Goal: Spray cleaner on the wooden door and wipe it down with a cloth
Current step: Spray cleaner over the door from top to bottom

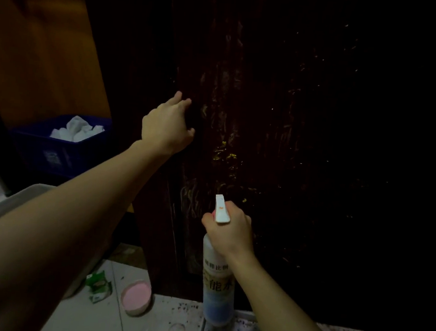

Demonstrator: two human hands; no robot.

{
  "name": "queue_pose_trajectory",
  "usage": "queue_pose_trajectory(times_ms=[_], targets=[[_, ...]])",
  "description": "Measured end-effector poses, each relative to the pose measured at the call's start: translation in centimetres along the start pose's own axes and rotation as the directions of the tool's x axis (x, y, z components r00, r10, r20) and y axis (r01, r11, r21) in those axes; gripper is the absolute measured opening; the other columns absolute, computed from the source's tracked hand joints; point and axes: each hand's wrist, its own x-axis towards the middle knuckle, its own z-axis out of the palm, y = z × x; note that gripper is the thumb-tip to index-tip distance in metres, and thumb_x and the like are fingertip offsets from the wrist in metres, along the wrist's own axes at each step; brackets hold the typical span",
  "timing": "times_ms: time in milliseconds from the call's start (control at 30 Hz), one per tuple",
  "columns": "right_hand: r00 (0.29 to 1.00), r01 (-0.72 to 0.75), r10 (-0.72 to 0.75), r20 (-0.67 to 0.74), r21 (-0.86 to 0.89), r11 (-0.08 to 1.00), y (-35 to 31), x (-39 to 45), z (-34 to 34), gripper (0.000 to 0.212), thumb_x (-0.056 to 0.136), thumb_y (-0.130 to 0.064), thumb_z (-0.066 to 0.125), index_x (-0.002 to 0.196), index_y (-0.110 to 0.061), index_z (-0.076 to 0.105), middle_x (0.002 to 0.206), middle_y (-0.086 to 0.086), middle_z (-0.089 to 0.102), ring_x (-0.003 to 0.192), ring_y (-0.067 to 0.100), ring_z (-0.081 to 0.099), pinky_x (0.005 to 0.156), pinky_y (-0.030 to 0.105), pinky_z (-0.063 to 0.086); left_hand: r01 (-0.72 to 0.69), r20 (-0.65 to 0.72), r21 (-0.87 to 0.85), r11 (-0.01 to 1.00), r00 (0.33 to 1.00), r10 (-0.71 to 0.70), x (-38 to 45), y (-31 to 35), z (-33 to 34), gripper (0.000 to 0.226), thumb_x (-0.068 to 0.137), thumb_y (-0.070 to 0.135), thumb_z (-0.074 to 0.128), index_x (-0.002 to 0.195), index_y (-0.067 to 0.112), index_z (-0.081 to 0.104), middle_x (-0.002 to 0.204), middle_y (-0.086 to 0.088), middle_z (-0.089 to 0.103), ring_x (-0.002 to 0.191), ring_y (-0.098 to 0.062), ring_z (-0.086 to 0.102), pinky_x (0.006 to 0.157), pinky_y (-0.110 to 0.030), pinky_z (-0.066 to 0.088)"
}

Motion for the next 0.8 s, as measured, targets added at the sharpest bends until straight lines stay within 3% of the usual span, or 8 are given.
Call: queue_pose_trajectory(times_ms=[67,133,367,600,800], targets=[[0.999,-0.015,0.014,0.033,0.045,0.999,-0.1,-0.1,0.5,0.019,0.081,-0.022,0.067,0.076,-0.009,0.054,0.069,-0.002,0.056,0.06,0.009,0.052,0.048,0.013,0.039,-0.004,0.016,0.009,1.0,1.0,0.004,0.1,-0.1,0.1,0.068,0.085,0.03,0.065,0.146,0.027,0.036,0.158,0.004,0.024,0.137,-0.025,0.038,0.102,-0.046,0.042],[0.999,-0.017,0.015,0.038,0.054,0.998,-0.1,-0.1,1.0,0.019,0.08,-0.024,0.068,0.081,-0.008,0.056,0.076,0.002,0.059,0.068,0.015,0.057,0.054,0.02,0.044,-0.007,0.046,0.016,1.0,0.999,0.006,0.0,-0.1,0.1,0.069,0.085,0.03,0.066,0.147,0.027,0.036,0.159,0.005,0.019,0.135,-0.026,0.04,0.1,-0.046,0.044],[0.999,-0.014,0.016,0.044,-0.045,0.999,0.1,-0.6,1.8,0.023,0.08,-0.029,0.063,0.066,-0.025,0.045,0.067,-0.006,0.054,0.063,0.015,0.055,0.06,0.033,0.05,-0.012,0.061,0.005,1.0,0.998,0.012,-0.6,-0.1,0.3,0.067,0.085,0.028,0.066,0.146,0.026,0.038,0.16,0.004,0.014,0.133,-0.029,0.043,0.098,-0.045,0.045],[0.988,-0.059,0.062,0.138,-0.028,0.998,0.7,-1.2,3.0,0.019,0.08,-0.033,0.067,0.087,-0.02,0.055,0.087,-0.002,0.058,0.078,0.015,0.057,0.066,0.03,0.048,-0.044,0.073,0.017,0.999,0.996,0.042,-1.6,-1.0,1.0,0.067,0.086,0.029,0.066,0.146,0.026,0.037,0.158,0.004,0.022,0.138,-0.024,0.037,0.102,-0.045,0.042],[0.984,-0.082,0.102,0.144,-0.14,0.987,1.5,-2.0,4.0,0.019,0.076,-0.044,0.057,0.073,-0.029,0.046,0.084,-0.003,0.06,0.078,0.017,0.059,0.074,0.039,0.054,-0.027,0.12,-0.005,1.0,0.992,0.027,-2.0,-1.6,1.0,0.066,0.086,0.029,0.066,0.145,0.026,0.038,0.156,0.005,0.028,0.136,-0.023,0.04,0.101,-0.045,0.044]])
